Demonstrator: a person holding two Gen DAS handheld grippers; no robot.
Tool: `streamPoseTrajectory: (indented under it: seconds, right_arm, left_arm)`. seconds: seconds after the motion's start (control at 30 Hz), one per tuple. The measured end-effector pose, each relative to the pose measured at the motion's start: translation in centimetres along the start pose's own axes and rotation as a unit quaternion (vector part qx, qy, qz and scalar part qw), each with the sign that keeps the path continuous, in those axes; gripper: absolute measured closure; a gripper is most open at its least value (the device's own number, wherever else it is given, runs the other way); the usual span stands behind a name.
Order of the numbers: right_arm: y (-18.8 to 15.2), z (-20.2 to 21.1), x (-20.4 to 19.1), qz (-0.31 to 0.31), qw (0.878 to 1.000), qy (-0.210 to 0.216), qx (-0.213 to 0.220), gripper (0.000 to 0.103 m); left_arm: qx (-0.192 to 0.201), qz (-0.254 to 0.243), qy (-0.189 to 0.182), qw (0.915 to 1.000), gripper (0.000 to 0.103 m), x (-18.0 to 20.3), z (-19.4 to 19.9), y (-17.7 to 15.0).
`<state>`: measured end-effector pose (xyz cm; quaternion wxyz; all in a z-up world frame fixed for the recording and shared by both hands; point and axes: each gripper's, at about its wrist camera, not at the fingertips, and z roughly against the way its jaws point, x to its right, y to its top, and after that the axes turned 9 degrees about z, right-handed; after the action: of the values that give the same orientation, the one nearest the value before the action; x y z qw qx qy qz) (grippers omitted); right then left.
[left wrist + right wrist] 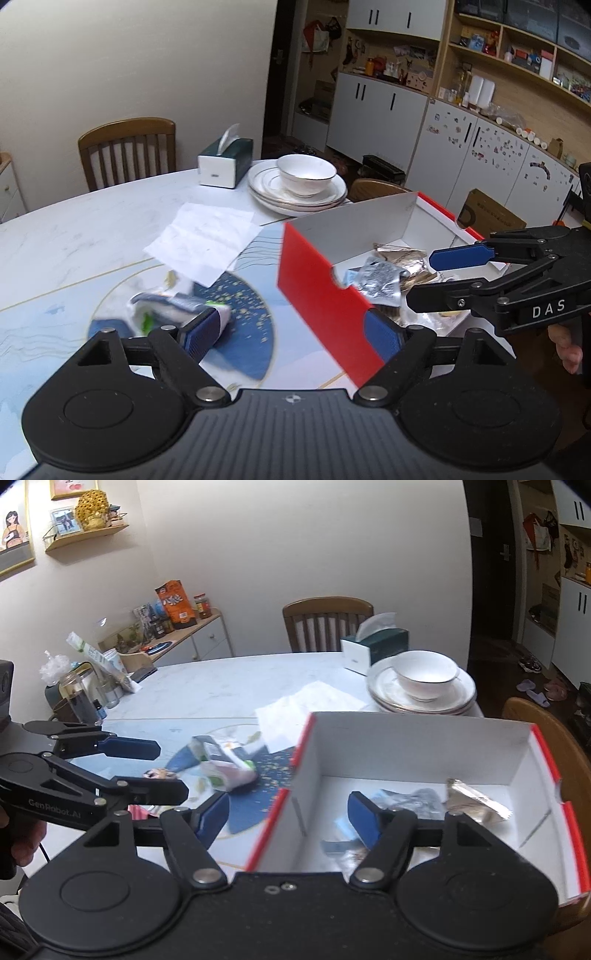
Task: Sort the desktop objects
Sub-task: 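Withdraw both tools from the shoebox back toward the table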
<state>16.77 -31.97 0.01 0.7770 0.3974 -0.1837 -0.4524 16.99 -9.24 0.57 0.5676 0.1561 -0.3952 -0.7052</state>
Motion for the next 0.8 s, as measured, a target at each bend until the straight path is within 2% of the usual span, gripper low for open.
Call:
streamPoseTrajectory:
  seconds: [0.2, 0.33, 0.47, 0.8]
  right_arm:
    - [0.5, -1.1, -3.2, 0.005, 1.000, 0.004, -0.003, 0.027]
    - [0.6, -1.6, -5.3, 0.009, 1.000, 0.002, -0.004, 0.024]
    - [0.8, -2.4, -7.1, 0.011, 1.000, 0.002, -0.005, 0.020]
    - [0.8, -4.7, -11.1, 0.006, 1.000, 0.006, -0.020, 0.019]
  left_arm:
    - [0.000, 0.012, 0.008, 0.9999, 0.016, -3.1, 1.2, -1.0]
    - [0.004, 0.014, 0.012, 0.9998, 0.000, -5.0, 2.0, -1.8]
    - [0.005, 0.021, 0.016, 0.9996, 0.001, -7.2, 2.7, -2.7]
    - [-0.024, 0.033, 0.025, 0.9989, 0.001, -12.0, 3.3, -5.0]
